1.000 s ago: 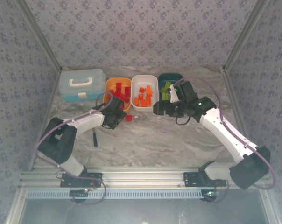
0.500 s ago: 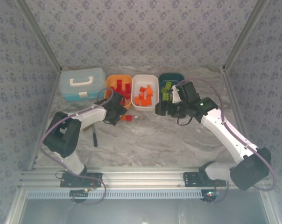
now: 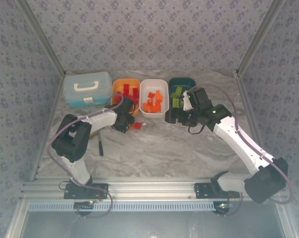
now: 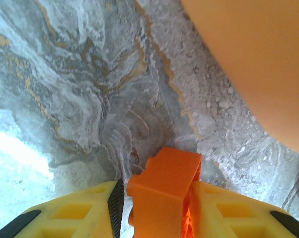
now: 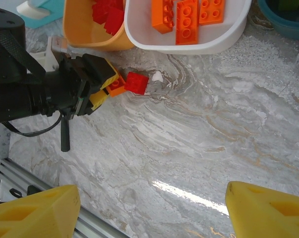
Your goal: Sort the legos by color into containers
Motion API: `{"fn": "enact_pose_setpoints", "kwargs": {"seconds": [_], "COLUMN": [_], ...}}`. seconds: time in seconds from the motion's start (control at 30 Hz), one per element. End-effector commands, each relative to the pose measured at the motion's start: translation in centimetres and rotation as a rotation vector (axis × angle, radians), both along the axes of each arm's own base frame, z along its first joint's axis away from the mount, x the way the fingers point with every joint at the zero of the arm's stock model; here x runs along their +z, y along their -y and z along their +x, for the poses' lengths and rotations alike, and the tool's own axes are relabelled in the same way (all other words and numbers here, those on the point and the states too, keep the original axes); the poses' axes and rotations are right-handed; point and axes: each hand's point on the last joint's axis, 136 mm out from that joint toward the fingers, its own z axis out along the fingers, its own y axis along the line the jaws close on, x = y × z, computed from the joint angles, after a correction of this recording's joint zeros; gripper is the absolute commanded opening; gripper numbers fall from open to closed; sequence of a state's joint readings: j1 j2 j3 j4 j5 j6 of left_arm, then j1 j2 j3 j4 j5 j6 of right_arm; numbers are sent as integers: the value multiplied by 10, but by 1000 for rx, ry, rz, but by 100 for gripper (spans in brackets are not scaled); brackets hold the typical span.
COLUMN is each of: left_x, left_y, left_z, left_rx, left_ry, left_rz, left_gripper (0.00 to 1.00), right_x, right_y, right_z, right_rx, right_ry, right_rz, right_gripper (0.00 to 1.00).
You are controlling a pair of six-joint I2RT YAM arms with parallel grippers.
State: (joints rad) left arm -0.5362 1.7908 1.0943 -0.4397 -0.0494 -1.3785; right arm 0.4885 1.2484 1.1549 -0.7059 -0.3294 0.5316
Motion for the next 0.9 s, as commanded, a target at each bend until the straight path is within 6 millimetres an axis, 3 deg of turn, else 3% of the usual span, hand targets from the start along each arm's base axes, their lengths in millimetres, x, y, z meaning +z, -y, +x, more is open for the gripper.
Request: {"fn": "enact_pose_setpoints", "kwargs": {"seconds": [0.0, 0.13, 0.23, 0.43, 0.5, 0.6, 0.7, 0.87], "left_x": [-2, 9, 24, 61, 84, 110, 131, 140], "left_y": [-3, -6, -9, -13, -9, 3, 30, 69], "left_z": [-6, -3, -2, -12, -7, 10, 41, 90], "left_rx": [12, 1, -12, -52, -94, -171, -295, -481], "left_ry": [-35, 1, 31, 72, 121, 197, 266, 357], "left_rz": [35, 51, 61, 40, 42, 44, 40, 109], "left_gripper": [39, 30, 29, 28, 27, 27, 26, 25], "right_x": [1, 2, 2, 11, 15, 18, 17, 16], "right_y": [3, 4, 4, 10, 17, 26, 33, 44], "right_z": [-3, -2, -3, -4, -2, 5, 16, 39], "right_rx": [-12, -14, -14, -28, -58, -108, -155, -261], "right_ry": [-4, 0, 0, 13, 19, 24, 29, 11], "right_rz": [10, 10, 12, 14, 17, 35, 44, 52], "right_gripper": [80, 80, 80, 80, 79, 80, 80, 81]}}
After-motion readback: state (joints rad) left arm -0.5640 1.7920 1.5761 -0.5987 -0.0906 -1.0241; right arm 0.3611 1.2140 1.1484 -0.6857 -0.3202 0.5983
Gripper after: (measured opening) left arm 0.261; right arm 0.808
